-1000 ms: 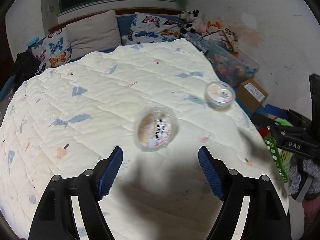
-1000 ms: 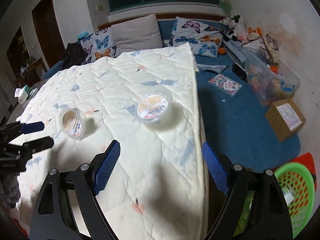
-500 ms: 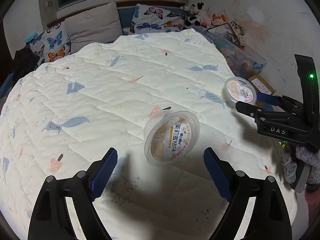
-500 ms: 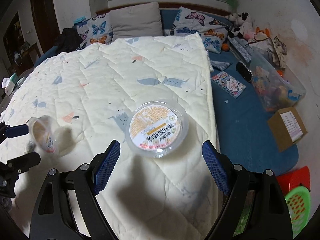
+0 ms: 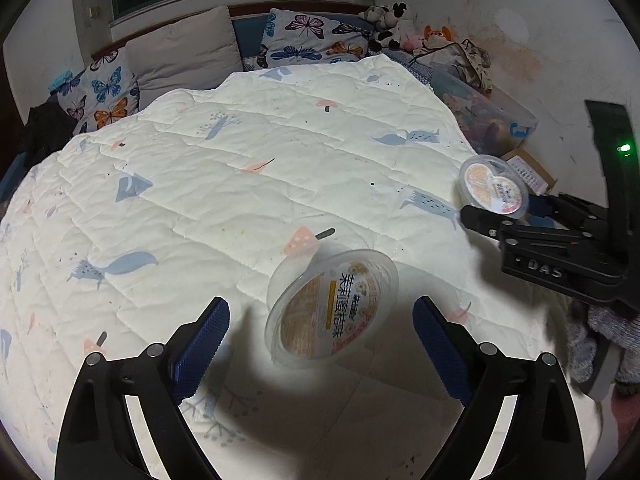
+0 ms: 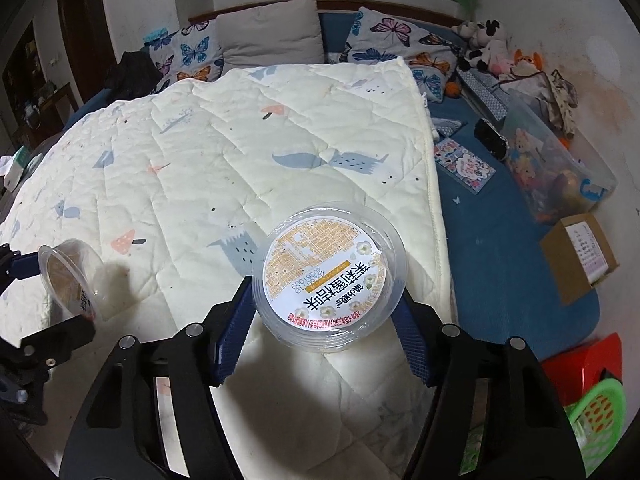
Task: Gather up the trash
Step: 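Grasp the large clear food cup with the right tool while the left tool grasps the other cup, then carry both clear cups over the green basket with both tools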
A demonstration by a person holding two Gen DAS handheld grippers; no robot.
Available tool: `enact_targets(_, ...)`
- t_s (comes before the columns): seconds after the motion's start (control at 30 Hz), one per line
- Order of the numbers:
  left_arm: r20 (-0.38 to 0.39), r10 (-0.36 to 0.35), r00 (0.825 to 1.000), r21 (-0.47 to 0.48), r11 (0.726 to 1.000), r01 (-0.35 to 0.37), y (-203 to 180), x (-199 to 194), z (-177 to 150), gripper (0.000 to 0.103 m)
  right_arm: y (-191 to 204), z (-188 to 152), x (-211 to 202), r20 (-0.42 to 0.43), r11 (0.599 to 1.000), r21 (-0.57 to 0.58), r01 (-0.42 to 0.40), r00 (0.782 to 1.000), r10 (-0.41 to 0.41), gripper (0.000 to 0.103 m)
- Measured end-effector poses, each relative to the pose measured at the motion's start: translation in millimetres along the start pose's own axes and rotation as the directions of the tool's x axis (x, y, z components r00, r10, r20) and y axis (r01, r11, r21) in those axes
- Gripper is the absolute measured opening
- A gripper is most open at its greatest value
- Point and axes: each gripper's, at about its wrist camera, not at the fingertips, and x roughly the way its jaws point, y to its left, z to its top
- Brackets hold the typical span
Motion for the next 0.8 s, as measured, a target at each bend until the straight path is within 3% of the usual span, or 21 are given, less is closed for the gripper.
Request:
enact_targets(0.33, 0.005, 0.054, 0.999, -0.028, 0.998, -0.054, -6, 12, 4, 0.089, -3, -10, -32, 0.045, 0.999, 0.016, -0.028, 0.999, 0.027, 0.066)
enact_targets(0.5, -0.014, 0.058, 0.998, -0.064, 0.996, -0.059, -2, 17, 5, 0.063, -8, -19, -50, 0.062, 0.999, 0.032, -0.039, 0.997, 0.037, 0.066)
enact_targets(0.8, 0.053, 0.042, 0.998, -0.041, 0.998, -0.04, -15, -20, -3, 0.063, -13, -43, -87, 0.098, 0.997, 0.05, -0.051, 0.994, 0.046, 0.066)
